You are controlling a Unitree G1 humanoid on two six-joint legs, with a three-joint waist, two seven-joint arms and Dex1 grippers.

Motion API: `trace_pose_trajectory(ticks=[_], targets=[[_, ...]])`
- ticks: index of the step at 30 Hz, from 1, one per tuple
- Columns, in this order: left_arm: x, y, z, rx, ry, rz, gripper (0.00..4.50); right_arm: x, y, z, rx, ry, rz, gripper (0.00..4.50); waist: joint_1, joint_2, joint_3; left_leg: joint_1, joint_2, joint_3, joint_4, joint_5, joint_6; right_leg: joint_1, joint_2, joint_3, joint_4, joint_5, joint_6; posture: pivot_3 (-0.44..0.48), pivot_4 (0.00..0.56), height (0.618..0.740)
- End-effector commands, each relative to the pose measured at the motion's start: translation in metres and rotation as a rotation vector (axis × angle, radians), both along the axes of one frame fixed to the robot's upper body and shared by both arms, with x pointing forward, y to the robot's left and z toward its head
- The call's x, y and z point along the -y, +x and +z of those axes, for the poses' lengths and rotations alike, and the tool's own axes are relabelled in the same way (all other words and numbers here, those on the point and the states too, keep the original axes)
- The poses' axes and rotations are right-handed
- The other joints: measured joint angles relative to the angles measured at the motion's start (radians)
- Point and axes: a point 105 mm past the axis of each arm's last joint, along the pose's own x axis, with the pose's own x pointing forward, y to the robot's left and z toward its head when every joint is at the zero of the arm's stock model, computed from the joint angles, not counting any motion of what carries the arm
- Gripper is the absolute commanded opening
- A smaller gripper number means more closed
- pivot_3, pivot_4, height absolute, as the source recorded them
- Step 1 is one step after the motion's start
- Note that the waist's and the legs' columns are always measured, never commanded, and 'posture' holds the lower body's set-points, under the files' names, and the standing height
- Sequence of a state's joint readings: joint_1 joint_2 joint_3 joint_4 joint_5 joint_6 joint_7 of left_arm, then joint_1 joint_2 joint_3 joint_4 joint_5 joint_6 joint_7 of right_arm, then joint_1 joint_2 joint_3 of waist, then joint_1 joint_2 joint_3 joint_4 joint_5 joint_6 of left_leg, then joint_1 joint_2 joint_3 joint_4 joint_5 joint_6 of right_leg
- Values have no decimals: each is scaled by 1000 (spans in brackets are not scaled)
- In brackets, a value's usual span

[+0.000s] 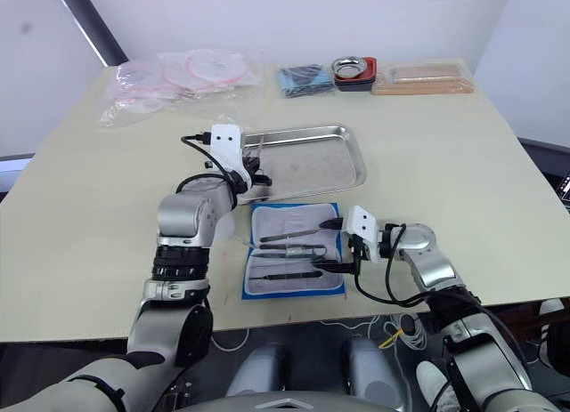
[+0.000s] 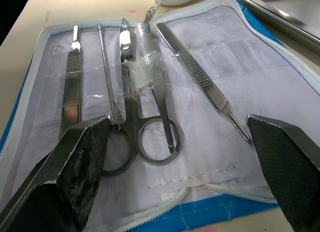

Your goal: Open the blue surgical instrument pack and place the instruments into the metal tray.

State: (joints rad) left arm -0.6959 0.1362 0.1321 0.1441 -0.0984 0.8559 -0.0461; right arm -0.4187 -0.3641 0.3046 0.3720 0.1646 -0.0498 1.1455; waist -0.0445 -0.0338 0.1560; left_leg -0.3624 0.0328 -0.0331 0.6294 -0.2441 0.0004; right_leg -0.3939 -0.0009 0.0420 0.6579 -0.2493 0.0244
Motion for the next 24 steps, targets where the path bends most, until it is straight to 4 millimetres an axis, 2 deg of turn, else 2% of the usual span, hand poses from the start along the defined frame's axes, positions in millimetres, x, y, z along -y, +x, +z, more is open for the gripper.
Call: trace_pose_trajectory(ticks=[1,18,19,21,24], targets=[[-7,6,10,53,-34,75,57,25,-24,-67,-200,-210,-59,4500,0,0,0,0,0,0,0,0,0,0,0,0,0,0,0,0,150,740],[-1,9,-9,8,-77,135,57,19,-22,-65,-193,-197,-57,4500,0,0,0,0,-2,1,0,0,-1,0,-1,0,0,0,0,0,150,740],[-2,9,-9,9,-78,139,862,19,-22,-65,-192,-197,-57,4500,0,0,0,0,-2,1,0,0,-1,0,-1,0,0,0,0,0,150,740],[-2,9,-9,11,-79,139,1616,19,-22,-65,-192,-198,-58,4500,0,0,0,0,-2,1,0,0,-1,0,-1,0,0,0,0,0,150,740],[-2,9,-9,15,-72,141,3119,20,-22,-65,-193,-198,-59,4500,0,0,0,0,-2,1,0,0,-1,0,0,0,0,0,0,0,150,740]])
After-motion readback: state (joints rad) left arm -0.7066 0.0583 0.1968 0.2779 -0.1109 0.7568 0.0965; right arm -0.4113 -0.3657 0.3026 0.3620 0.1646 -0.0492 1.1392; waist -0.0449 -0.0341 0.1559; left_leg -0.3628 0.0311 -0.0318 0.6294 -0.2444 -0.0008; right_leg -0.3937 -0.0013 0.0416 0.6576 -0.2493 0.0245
